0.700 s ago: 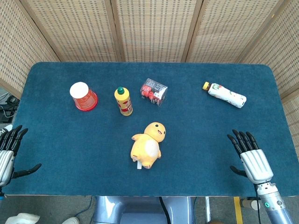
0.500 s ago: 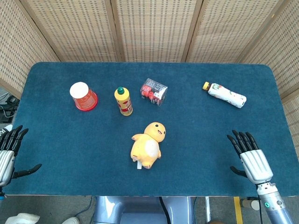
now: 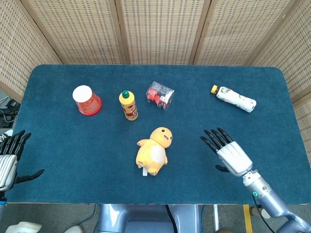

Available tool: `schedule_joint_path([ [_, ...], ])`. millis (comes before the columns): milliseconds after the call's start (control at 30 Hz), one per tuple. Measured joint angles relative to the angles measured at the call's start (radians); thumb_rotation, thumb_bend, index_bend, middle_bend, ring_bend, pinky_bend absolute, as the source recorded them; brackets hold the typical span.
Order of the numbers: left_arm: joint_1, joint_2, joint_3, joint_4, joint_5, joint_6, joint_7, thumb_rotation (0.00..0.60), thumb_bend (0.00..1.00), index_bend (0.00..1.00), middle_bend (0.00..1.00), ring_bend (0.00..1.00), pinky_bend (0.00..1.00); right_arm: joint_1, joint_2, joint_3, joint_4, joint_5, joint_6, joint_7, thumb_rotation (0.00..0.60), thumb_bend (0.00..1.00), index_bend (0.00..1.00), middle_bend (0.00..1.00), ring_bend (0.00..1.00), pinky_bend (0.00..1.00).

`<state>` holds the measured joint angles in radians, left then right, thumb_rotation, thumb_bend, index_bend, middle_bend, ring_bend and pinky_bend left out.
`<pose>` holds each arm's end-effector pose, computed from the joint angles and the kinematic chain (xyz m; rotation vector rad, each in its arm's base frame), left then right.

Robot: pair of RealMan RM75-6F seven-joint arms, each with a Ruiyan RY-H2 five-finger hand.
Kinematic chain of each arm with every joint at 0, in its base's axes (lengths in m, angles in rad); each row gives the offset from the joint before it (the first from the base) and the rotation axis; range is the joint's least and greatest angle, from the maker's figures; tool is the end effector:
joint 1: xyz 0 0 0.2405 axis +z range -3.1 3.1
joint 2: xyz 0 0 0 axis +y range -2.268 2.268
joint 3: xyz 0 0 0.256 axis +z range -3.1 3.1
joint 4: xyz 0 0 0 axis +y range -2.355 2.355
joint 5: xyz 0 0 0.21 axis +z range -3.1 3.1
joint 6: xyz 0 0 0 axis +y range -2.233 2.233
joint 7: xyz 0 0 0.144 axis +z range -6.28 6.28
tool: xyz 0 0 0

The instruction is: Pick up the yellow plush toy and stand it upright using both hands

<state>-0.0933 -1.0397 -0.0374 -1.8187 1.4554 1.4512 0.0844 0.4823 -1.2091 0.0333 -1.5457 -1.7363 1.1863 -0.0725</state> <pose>-0.2820 0.1773 0.1613 -1.3829 -0.9873 -0.8965 -0.2158 -0.2714 0.0825 2.0146 -0.6067 1.0026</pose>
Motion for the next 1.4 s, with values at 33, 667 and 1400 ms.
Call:
schedule_joint_path([
  [33, -0.003, 0.0, -0.003, -0.001, -0.007, -0.005, 0.005, 0.6, 0.0, 0.0, 0.0, 0.0, 0.0, 0.026, -0.001, 0.009, -0.006, 0.0, -0.036, -0.004, 0.6, 0.0, 0.0, 0.0, 0.0, 0.0],
  [667, -0.045, -0.012, -0.029, 0.022, -0.108, -0.094, 0.018, 0.6, 0.0, 0.0, 0.0, 0.0, 0.0, 0.41, -0.281, 0.179, 0.14, 0.233, -0.514, -0.372, 0.6, 0.17, 0.0, 0.0, 0.0, 0.0],
  [1400, -0.07, -0.021, -0.026, 0.042, -0.127, -0.148, -0.005, 0.6, 0.0, 0.0, 0.0, 0.0, 0.0, 0.454, -0.361, 0.15, 0.21, 0.252, -0.401, -0.476, 0.6, 0.68, 0.61, 0.58, 0.6, 0.54],
])
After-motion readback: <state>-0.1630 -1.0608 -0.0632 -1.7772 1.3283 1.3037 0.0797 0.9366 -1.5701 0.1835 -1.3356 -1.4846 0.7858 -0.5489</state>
